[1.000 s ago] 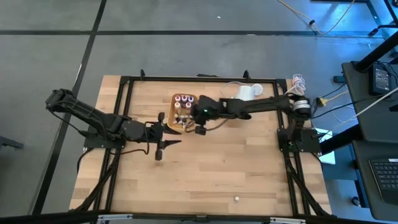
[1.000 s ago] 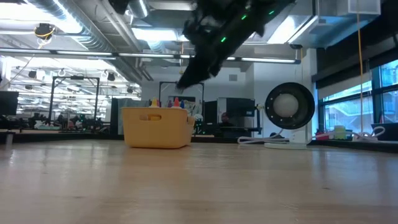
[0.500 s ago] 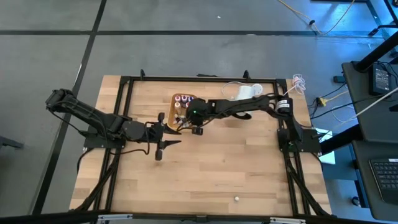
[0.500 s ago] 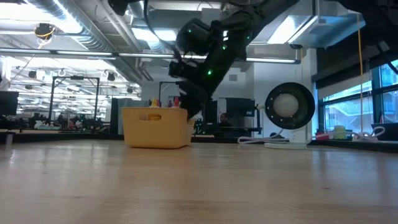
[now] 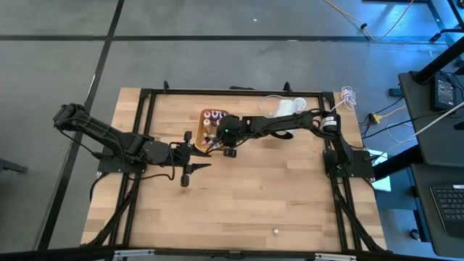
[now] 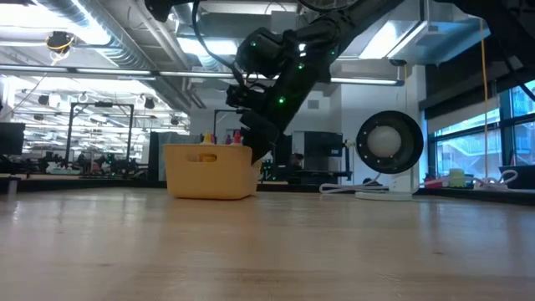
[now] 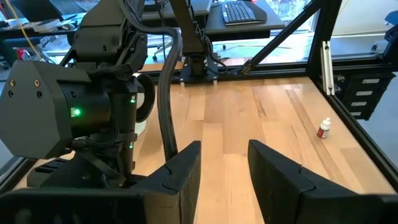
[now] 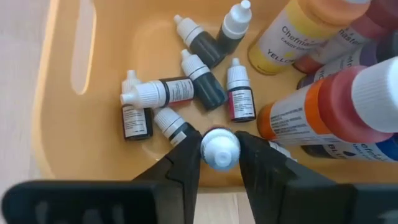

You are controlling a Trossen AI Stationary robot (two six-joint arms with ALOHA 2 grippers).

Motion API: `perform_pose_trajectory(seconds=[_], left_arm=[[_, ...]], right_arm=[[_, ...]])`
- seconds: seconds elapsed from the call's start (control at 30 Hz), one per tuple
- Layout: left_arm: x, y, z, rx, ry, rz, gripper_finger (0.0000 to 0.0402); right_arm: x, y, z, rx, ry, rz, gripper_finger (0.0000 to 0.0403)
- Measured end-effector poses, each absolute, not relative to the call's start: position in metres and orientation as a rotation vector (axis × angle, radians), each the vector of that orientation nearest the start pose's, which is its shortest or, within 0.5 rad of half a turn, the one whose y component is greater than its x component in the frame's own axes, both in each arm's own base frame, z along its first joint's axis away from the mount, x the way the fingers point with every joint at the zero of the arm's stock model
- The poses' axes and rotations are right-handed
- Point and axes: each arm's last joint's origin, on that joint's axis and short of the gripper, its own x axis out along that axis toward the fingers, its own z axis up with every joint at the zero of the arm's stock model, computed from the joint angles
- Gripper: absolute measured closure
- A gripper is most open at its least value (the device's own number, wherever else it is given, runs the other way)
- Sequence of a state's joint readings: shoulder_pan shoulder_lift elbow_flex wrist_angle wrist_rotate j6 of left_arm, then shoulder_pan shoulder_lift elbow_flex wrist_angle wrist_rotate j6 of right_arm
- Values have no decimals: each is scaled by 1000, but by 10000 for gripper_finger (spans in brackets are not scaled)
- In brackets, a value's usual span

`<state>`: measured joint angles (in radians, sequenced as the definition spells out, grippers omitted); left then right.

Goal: Pick & Place food coloring
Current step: Put the small pink food coloring bottle into the yellow bin, then put the small red food coloring bottle into the yellow bin

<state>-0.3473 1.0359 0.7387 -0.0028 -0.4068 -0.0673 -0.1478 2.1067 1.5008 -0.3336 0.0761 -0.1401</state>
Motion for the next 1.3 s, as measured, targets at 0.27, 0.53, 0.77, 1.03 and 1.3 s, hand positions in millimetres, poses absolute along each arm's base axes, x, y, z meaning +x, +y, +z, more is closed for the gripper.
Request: perform_pose_trajectory(seconds=[0.27,0.53,0.77,1.03,1.3], left_arm=[[218,-67,288,44,278,68,274],[218,-67,288,44,277,68,274],[218,-67,288,44,278,68,274],[218,-67,289,43,277,66,274],[218,-67,289,43,274,62,274]], right_arm=[[442,-68,162,-95,953,-142,263],[429,-58,206,-145,914,-152,241],[396,11,261,-224,918,5,240],[343,104,254,-291,911,228,240],[293,182,230,-256,891,436,240]])
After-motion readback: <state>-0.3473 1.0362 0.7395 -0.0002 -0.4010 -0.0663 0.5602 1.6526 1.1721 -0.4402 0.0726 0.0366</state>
